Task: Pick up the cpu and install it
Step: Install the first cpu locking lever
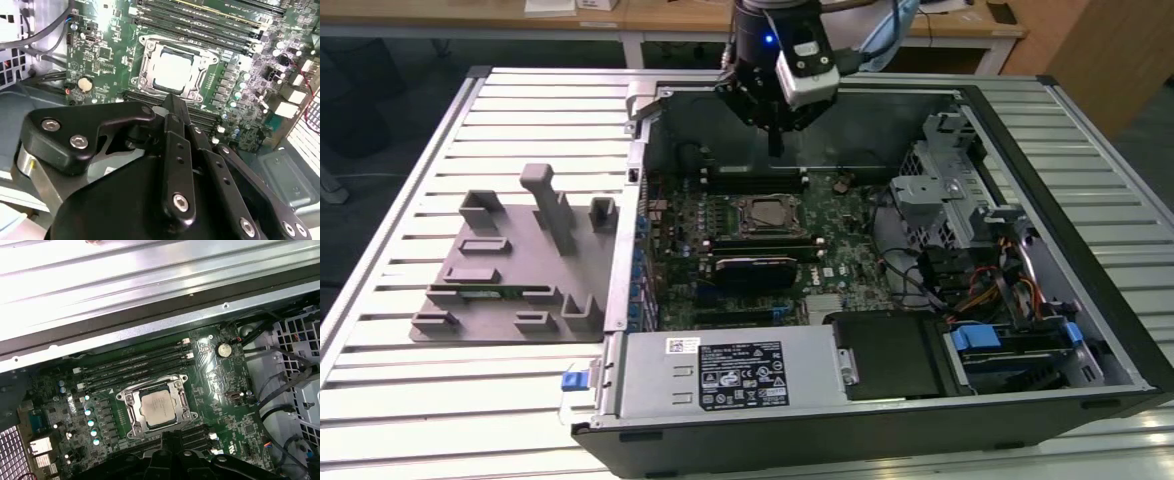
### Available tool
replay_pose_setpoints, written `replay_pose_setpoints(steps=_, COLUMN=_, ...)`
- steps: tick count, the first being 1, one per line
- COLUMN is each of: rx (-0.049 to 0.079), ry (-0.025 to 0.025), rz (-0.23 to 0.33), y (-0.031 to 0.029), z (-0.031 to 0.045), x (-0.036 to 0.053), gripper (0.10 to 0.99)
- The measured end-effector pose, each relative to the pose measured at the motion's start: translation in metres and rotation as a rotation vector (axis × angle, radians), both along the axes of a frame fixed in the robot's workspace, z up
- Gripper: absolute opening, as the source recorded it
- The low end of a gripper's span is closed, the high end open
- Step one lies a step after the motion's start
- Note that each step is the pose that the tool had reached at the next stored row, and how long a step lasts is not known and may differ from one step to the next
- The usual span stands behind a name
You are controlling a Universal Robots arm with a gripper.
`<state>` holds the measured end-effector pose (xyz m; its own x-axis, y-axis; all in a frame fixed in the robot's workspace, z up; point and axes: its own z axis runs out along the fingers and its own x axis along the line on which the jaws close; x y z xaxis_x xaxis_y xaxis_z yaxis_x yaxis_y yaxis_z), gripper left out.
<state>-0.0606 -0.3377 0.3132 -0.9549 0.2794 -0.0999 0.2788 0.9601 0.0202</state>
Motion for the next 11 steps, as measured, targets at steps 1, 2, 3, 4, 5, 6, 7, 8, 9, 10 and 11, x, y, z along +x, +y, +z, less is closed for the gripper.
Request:
replay_pose_setpoints(steps=1, rx=0.0, ry=-0.0002, rz=0.0, y=-0.0001, z=-0.0019, x=0.0, gripper=0.106)
replay_pose_setpoints(steps=2, rx=0.0, ry=0.0002, rz=0.0, y=-0.0004, z=-0.0035, x=0.0, gripper=0.106)
replay_pose_setpoints(steps=3, rx=0.0, ry=0.0, rz=0.0, y=-0.0006, z=-0.0054, x=0.0, gripper=0.106)
replay_pose_setpoints(steps=4, rx=0.0, ry=0.0, rz=0.0, y=-0.0007, z=-0.007, x=0.0, gripper=0.106)
replay_pose_setpoints(steps=5, rx=0.0, ry=0.0001, rz=0.0, y=-0.0008, z=-0.0071, x=0.0, gripper=0.106)
replay_pose_setpoints(steps=6, rx=0.0, ry=0.0003, rz=0.0, y=-0.0008, z=-0.0072, x=0.0, gripper=0.106)
replay_pose_setpoints(steps=7, rx=0.0, ry=0.0001, rz=0.0, y=-0.0008, z=-0.0074, x=0.0, gripper=0.106)
replay_pose_setpoints(steps=8, rx=0.0, ry=0.0001, rz=0.0, y=-0.0008, z=-0.0076, x=0.0, gripper=0.106)
replay_pose_setpoints(steps=9, rx=0.0, ry=0.0001, rz=0.0, y=-0.0008, z=-0.0077, x=0.0, gripper=0.106)
replay_pose_setpoints(steps=10, rx=0.0, ry=0.0001, rz=0.0, y=-0.0008, z=-0.0079, x=0.0, gripper=0.106)
replay_pose_setpoints(steps=11, rx=0.0, ry=0.0001, rz=0.0, y=-0.0008, z=-0.0081, x=0.0, gripper=0.106)
